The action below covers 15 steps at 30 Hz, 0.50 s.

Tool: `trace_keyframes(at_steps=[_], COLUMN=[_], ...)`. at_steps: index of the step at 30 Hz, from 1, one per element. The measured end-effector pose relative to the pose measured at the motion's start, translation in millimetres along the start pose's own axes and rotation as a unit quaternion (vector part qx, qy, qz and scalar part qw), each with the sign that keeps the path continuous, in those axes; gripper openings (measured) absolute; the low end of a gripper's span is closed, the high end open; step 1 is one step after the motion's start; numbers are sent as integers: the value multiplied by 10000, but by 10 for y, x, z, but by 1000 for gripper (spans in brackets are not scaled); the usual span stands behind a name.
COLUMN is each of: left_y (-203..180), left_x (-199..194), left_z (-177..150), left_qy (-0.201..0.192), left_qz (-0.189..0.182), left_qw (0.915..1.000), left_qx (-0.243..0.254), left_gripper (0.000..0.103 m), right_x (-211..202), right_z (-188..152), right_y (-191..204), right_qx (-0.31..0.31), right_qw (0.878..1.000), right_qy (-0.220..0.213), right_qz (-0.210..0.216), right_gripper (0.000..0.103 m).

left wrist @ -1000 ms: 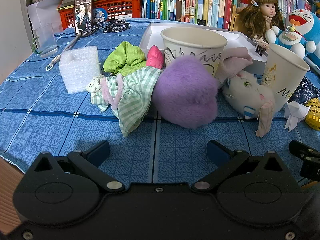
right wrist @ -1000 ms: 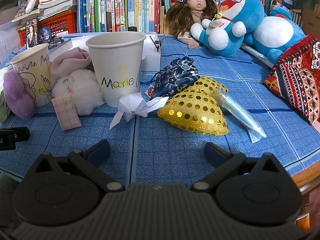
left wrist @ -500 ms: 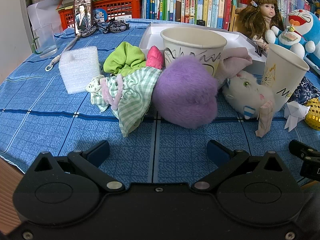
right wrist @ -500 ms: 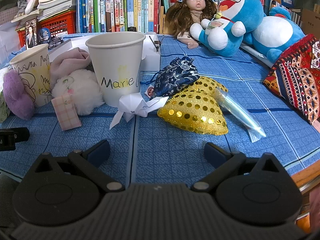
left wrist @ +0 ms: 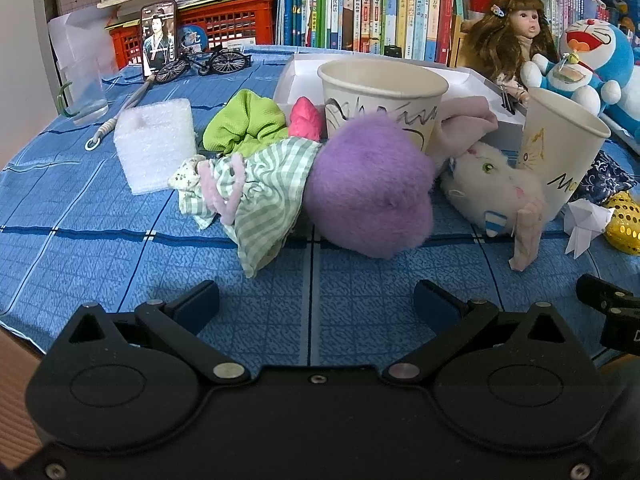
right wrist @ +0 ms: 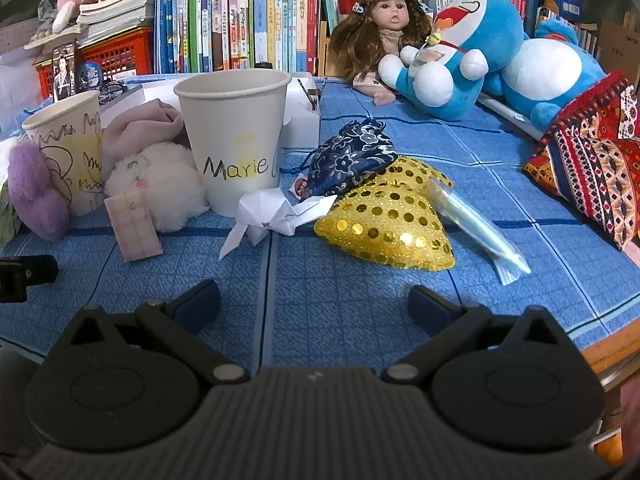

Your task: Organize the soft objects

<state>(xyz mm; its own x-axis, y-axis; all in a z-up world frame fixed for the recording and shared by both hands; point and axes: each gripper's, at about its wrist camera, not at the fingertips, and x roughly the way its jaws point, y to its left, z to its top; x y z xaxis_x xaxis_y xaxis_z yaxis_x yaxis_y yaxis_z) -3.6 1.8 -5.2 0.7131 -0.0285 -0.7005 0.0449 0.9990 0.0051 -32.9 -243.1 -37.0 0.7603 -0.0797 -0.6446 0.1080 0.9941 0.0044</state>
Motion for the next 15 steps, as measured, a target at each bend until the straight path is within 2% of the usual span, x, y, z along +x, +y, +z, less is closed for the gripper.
trace_keyframes(at_steps=[6,15], left_y=[7,30], left_x=[-10,-26], left_z=[-13,-16], left_qy=[-54,-94], left_qz=[-24,-74], left_qw=[10000,9999], left_qx=[24,65], left_gripper=[103,103], right_x=[-45,-13], right_z=[-49,-18], right_y=[53,11], right_qx=[-136,-6], right_qw=[9996,9999], right_qy=[-210,-120], right_qz=[-111,-53], right_gripper=[103,103])
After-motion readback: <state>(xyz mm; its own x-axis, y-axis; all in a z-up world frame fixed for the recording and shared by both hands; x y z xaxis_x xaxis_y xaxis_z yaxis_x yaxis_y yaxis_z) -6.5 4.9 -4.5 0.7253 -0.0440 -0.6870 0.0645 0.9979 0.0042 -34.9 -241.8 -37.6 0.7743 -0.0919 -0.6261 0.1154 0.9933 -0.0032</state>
